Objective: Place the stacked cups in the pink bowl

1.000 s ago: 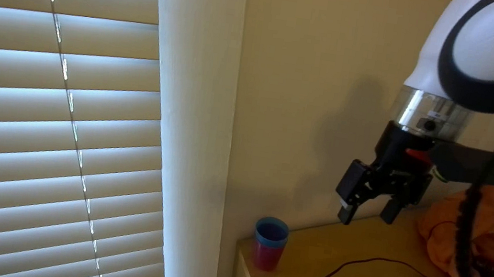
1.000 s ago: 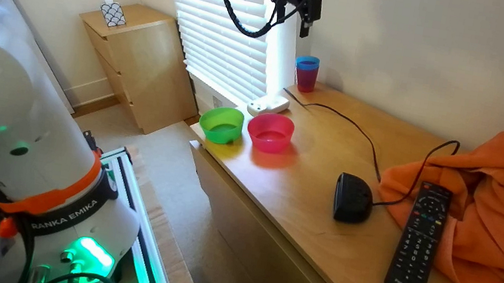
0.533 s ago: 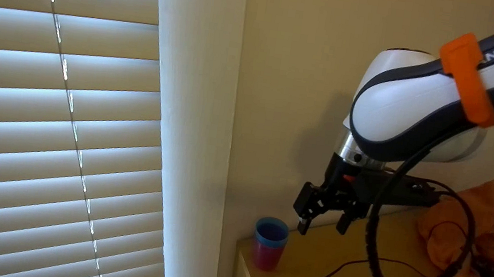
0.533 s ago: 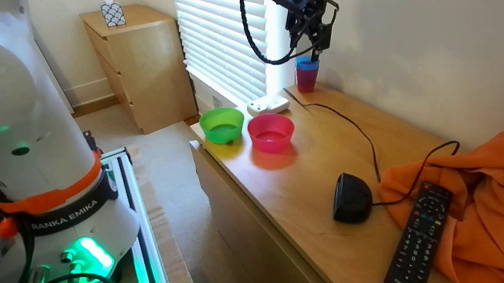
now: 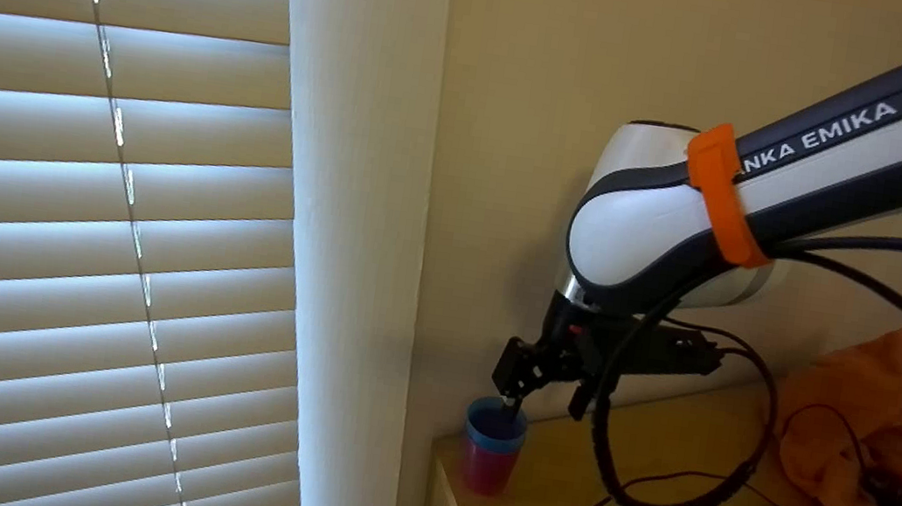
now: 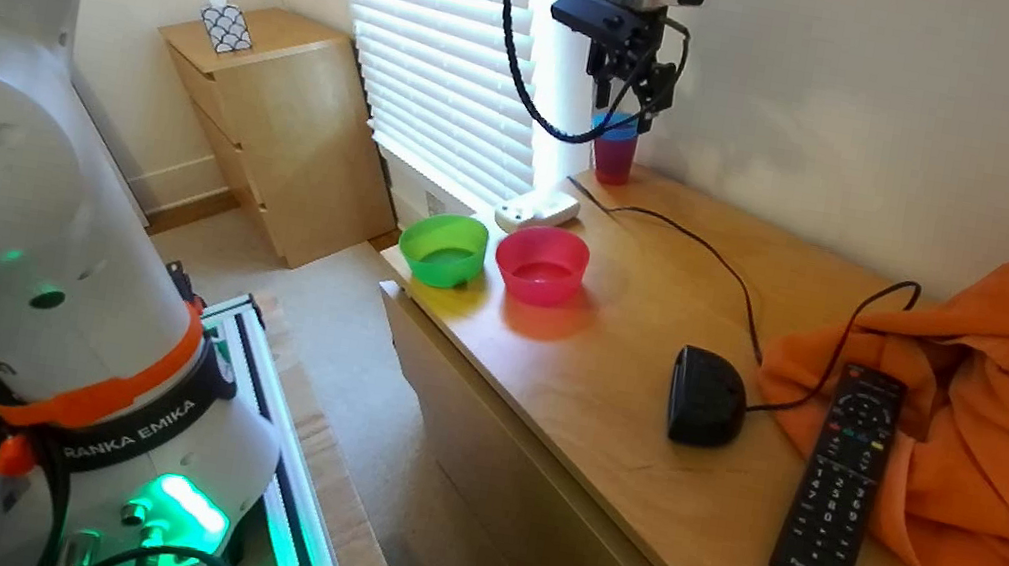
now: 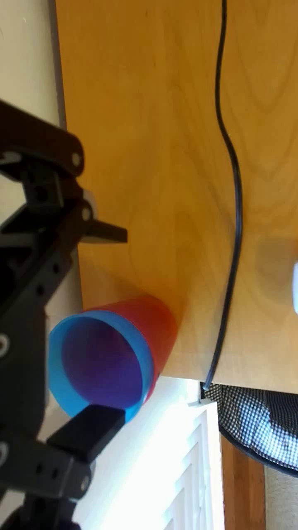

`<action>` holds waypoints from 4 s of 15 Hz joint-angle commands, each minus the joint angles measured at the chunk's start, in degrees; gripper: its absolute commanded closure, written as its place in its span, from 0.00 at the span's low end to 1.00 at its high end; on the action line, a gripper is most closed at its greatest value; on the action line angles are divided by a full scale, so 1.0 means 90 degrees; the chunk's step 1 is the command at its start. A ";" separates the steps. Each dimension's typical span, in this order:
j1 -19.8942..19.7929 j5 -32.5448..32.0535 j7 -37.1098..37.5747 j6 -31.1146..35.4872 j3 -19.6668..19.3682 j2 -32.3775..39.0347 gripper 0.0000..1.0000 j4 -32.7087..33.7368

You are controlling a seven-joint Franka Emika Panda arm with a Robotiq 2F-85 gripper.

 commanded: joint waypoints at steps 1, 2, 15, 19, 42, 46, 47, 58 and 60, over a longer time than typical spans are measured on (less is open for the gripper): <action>0.0156 -0.0142 0.0190 -0.0212 -0.0125 0.0484 0.11 0.0570; 0.0167 -0.0130 0.0216 -0.0243 -0.0139 0.0569 0.27 0.0641; 0.0081 0.0055 0.0099 -0.1525 -0.0078 0.0559 1.00 0.0820; 0.0121 -0.0021 0.0776 -0.1974 -0.0292 -0.0478 0.98 -0.0091; -0.0946 0.0827 0.2642 -0.2019 -0.0917 -0.2713 0.98 -0.3445; -0.1032 0.1000 0.2587 -0.1657 -0.0942 -0.2596 0.98 -0.3592; -0.1027 0.1041 0.2567 -0.1657 -0.0932 -0.2579 0.98 -0.3625; -0.1041 0.1551 0.2393 -0.1212 -0.0931 -0.2452 0.62 -0.4083; -0.1073 0.1285 0.2584 -0.1316 -0.1017 -0.2819 0.47 -0.4238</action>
